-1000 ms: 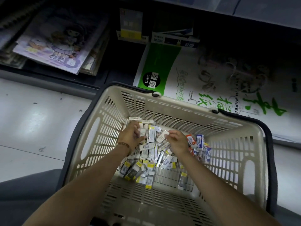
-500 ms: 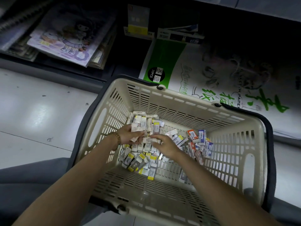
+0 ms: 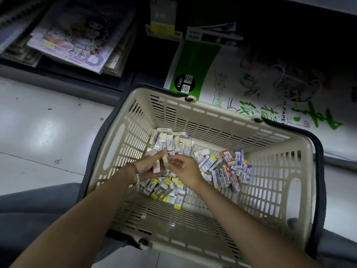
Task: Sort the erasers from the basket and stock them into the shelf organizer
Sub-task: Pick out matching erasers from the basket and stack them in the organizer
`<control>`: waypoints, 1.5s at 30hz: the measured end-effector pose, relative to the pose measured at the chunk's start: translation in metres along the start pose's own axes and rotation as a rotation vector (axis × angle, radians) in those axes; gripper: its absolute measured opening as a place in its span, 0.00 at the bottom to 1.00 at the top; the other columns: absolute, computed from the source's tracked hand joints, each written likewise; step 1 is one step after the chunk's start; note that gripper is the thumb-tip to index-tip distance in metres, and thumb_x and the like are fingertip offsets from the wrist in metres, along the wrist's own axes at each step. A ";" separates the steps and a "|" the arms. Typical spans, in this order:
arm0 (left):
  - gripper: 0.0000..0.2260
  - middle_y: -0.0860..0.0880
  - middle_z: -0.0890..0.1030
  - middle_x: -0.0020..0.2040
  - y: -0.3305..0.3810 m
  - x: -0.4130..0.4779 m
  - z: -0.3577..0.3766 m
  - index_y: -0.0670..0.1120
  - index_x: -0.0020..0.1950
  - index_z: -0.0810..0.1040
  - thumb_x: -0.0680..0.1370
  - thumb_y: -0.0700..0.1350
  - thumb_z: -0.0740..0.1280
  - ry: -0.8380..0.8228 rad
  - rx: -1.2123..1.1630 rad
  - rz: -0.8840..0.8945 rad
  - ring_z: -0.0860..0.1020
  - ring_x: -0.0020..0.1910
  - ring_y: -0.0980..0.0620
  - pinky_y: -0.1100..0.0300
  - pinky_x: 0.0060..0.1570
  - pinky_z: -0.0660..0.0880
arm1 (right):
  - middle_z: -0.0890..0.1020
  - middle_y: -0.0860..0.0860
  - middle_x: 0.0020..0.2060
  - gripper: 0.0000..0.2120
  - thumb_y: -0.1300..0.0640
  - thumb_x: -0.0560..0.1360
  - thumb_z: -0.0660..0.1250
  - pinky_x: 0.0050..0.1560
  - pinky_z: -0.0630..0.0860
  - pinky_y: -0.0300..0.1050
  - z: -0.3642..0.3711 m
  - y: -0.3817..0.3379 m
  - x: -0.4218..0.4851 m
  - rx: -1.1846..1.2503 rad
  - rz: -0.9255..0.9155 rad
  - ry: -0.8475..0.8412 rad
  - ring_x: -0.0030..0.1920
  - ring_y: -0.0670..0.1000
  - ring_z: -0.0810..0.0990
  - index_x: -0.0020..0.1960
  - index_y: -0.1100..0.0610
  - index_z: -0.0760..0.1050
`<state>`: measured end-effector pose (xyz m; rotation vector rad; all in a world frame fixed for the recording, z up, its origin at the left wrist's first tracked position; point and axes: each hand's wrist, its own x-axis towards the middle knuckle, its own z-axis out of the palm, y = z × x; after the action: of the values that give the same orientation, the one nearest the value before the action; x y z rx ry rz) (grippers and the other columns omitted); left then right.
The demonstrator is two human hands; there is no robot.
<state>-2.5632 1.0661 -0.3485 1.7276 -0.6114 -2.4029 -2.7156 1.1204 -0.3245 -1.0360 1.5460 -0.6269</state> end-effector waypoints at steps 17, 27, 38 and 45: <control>0.15 0.46 0.81 0.38 0.010 -0.005 -0.003 0.41 0.52 0.76 0.76 0.53 0.64 0.051 -0.191 0.006 0.81 0.39 0.48 0.53 0.39 0.82 | 0.78 0.46 0.44 0.16 0.57 0.72 0.72 0.51 0.73 0.46 -0.009 0.026 0.005 -0.205 0.051 0.152 0.47 0.48 0.75 0.59 0.55 0.75; 0.11 0.48 0.77 0.32 -0.001 -0.001 -0.005 0.44 0.39 0.78 0.72 0.51 0.72 0.276 -0.089 -0.017 0.73 0.26 0.55 0.68 0.21 0.70 | 0.73 0.53 0.59 0.22 0.50 0.72 0.72 0.61 0.69 0.48 -0.002 0.027 0.012 -0.392 -0.016 -0.101 0.61 0.53 0.72 0.64 0.52 0.75; 0.14 0.54 0.70 0.22 0.001 -0.005 -0.002 0.47 0.35 0.72 0.76 0.53 0.66 0.178 -0.346 -0.005 0.67 0.18 0.61 0.71 0.17 0.65 | 0.75 0.48 0.44 0.14 0.55 0.69 0.74 0.47 0.70 0.41 -0.003 0.027 0.009 -0.333 -0.026 -0.004 0.45 0.47 0.73 0.51 0.60 0.79; 0.17 0.53 0.70 0.25 0.007 -0.004 0.024 0.48 0.36 0.73 0.68 0.61 0.69 0.018 -0.111 0.020 0.67 0.22 0.58 0.66 0.29 0.71 | 0.77 0.46 0.34 0.09 0.56 0.68 0.76 0.38 0.71 0.28 -0.021 0.018 -0.015 0.177 0.037 0.183 0.36 0.41 0.75 0.43 0.57 0.79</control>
<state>-2.5851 1.0666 -0.3361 1.6876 -0.4811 -2.3574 -2.7404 1.1393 -0.3270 -0.8339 1.6304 -0.8357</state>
